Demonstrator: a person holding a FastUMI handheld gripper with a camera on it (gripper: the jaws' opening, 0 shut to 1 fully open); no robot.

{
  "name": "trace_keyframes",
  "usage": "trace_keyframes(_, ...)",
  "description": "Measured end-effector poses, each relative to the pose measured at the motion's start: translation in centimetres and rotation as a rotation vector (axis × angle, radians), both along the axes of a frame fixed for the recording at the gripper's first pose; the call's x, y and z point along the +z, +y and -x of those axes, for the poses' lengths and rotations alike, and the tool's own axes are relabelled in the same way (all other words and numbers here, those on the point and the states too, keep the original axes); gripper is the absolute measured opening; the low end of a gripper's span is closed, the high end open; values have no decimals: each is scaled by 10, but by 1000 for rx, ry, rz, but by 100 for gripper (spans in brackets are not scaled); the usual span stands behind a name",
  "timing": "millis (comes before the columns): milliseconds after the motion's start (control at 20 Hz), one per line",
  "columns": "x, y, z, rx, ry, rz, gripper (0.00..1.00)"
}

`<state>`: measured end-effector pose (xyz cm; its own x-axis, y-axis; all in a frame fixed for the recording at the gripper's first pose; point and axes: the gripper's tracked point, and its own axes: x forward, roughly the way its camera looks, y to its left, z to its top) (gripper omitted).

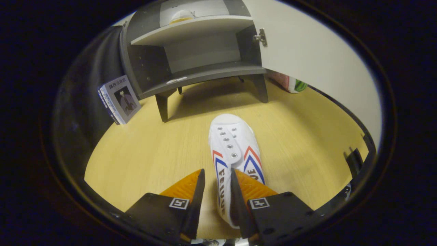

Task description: Open the shoe cabinet door, grab the shoes and put them into the shoe cabinet, then close the shoe cabinet door.

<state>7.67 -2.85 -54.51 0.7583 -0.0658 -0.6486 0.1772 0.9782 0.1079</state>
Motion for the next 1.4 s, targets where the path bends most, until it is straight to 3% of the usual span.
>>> trace_keyframes(100,0,-2,-11,-3,-4,7,50)
trace_keyframes(500,0,-7,-12,26,-24,21,7)
trace_keyframes(1100,50,-10,-25,64,-161,31,2)
trace_keyframes(1400,39,-4,-23,81,-140,25,2)
